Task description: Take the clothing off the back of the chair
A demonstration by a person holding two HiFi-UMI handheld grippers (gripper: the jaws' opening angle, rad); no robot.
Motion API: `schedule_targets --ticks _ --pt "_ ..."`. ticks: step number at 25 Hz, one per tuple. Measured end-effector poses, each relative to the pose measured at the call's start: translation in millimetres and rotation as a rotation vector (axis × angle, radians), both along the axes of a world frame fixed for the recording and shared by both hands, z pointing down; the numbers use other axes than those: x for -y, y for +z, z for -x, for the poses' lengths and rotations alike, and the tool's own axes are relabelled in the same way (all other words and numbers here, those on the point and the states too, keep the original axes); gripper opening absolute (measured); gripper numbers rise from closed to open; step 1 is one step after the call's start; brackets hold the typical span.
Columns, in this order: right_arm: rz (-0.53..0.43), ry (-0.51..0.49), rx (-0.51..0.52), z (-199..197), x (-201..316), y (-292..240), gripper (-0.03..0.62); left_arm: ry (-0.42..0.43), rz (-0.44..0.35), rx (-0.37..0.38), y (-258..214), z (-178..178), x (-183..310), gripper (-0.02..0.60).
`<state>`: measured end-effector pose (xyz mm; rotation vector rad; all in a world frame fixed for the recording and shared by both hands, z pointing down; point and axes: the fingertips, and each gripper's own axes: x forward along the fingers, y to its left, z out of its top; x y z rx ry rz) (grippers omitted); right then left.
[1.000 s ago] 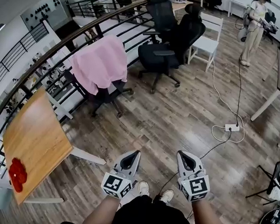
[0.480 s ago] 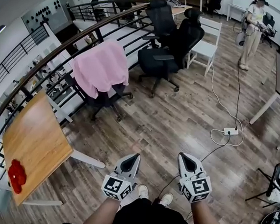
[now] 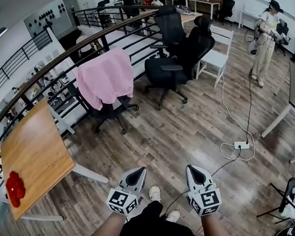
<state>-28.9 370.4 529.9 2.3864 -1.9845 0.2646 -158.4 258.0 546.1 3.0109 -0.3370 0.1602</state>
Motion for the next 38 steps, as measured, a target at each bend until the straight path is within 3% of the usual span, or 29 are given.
schedule_targets --ticks 10,18,24,32,38 --pt "-0.004 -0.052 -0.011 -26 110 -22 0.003 -0.033 0.003 -0.025 -7 -25 97 0.015" --pt "-0.010 -0.125 -0.020 -2 215 -34 0.003 -0.076 -0.014 -0.060 -22 -15 195 0.015" --pt "-0.028 -0.142 -0.014 6 264 -52 0.003 -0.066 -0.015 -0.081 -26 0 231 0.015" --pt "-0.029 -0.174 -0.051 9 309 -68 0.003 -0.123 0.016 -0.114 -22 18 265 0.015" --pt "-0.047 -0.177 -0.043 -19 337 -65 0.003 -0.154 0.019 -0.091 -16 16 284 0.015"
